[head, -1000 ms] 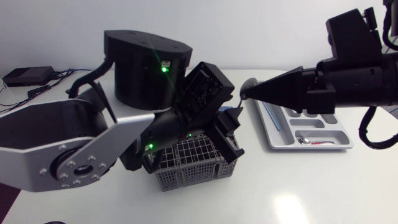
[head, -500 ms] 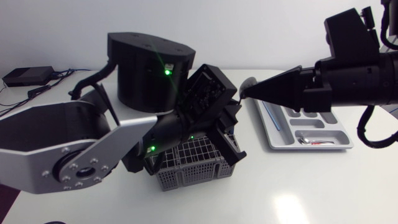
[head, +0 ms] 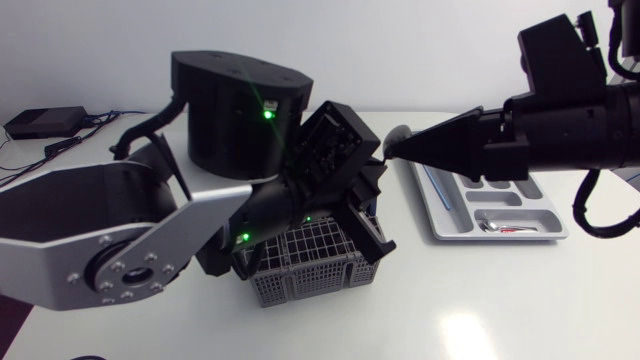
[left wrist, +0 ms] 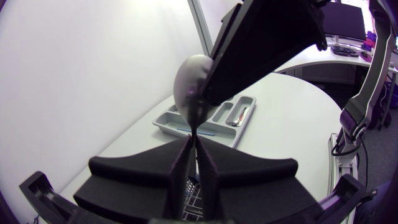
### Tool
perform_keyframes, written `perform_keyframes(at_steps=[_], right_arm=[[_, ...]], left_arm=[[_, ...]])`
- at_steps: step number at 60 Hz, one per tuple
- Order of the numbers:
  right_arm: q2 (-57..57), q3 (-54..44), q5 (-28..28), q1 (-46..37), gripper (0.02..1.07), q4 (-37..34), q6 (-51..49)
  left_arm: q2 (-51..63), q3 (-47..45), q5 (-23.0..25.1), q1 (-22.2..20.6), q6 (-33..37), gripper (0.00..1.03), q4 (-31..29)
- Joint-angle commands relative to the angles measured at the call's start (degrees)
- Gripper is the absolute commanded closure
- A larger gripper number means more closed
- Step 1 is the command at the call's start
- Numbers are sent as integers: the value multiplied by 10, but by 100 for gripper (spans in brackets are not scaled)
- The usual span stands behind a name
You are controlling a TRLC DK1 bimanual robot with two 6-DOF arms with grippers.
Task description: Unload the cutlery basket into the drawer organizer.
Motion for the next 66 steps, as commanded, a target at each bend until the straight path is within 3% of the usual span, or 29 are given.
perform_keyframes(at_steps=[1, 6, 15, 23, 32, 44, 50, 61, 66], right_arm=[[3, 9, 6, 6, 78, -8, 14], [2, 10, 6, 7, 72, -8, 14], [1, 10, 13, 10, 71, -8, 14], [-2, 10, 16, 11, 60, -8, 14], [-3, 7, 19, 11, 59, -6, 14], [-21, 11, 28, 1, 46, -6, 10], [-38, 4, 30, -6, 46, -7, -1], [-71, -35, 62, 2, 46, 7, -34], [-85, -56, 108, 16, 46, 21, -60]], left_arm=[[6, 7, -4, -1, -3, 94, 13], [5, 7, -5, -1, -3, 95, 13], [5, 7, -5, -1, -5, 96, 12], [4, 7, -4, 0, -5, 96, 12], [4, 7, -5, 0, -5, 96, 11], [3, 11, -4, 5, -10, 96, 9], [2, 21, -3, 17, -27, 96, 1], [-1, 65, 72, 74, -98, 96, -48], [0, 86, 118, 106, -134, 96, -65]])
